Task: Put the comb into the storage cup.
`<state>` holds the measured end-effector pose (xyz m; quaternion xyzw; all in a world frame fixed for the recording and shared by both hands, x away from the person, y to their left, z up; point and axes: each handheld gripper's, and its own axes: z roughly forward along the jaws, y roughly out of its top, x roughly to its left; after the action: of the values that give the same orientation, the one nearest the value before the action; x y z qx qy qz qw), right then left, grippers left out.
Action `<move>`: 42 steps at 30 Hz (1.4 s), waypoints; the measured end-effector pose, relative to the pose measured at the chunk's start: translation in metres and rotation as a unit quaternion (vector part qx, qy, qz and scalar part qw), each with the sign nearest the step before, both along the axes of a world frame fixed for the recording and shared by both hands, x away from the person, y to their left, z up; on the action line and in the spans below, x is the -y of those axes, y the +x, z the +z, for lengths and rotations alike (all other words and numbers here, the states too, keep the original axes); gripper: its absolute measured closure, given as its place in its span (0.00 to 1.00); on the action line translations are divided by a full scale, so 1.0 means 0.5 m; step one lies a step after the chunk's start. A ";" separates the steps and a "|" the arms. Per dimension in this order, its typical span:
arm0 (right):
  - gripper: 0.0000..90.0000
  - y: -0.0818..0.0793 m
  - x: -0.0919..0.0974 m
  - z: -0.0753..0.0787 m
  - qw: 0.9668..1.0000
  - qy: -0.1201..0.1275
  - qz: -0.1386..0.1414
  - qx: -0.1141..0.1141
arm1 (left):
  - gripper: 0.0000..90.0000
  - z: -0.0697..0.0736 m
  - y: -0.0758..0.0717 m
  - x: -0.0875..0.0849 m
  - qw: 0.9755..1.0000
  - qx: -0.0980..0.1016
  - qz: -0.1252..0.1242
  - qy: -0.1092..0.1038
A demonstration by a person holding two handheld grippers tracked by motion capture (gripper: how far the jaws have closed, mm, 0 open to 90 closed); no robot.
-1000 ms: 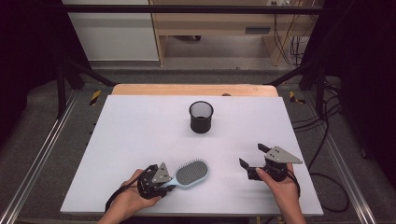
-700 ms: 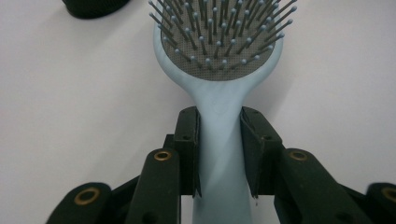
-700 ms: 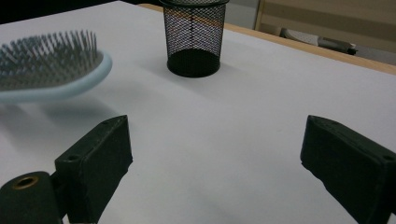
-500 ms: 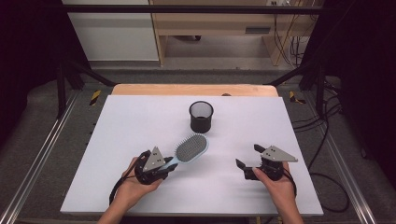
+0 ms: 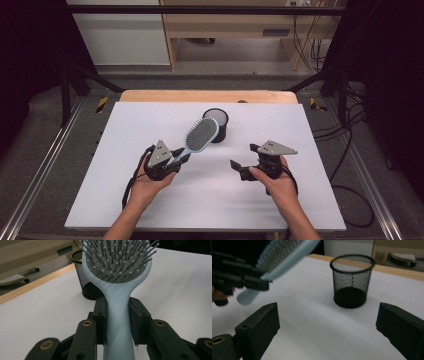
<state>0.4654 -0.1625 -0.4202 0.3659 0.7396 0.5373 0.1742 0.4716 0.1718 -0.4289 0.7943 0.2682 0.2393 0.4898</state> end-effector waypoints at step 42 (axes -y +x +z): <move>0.07 0.001 -0.132 -0.013 0.983 0.179 0.026 -0.025 | 0.77 -0.029 -0.068 0.074 0.999 0.030 -0.020 -0.020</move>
<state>0.4658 -0.0964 -0.4269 0.3851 0.6452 0.6559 0.0728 0.4375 0.1349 -0.4435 0.7821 0.2420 0.2476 0.5182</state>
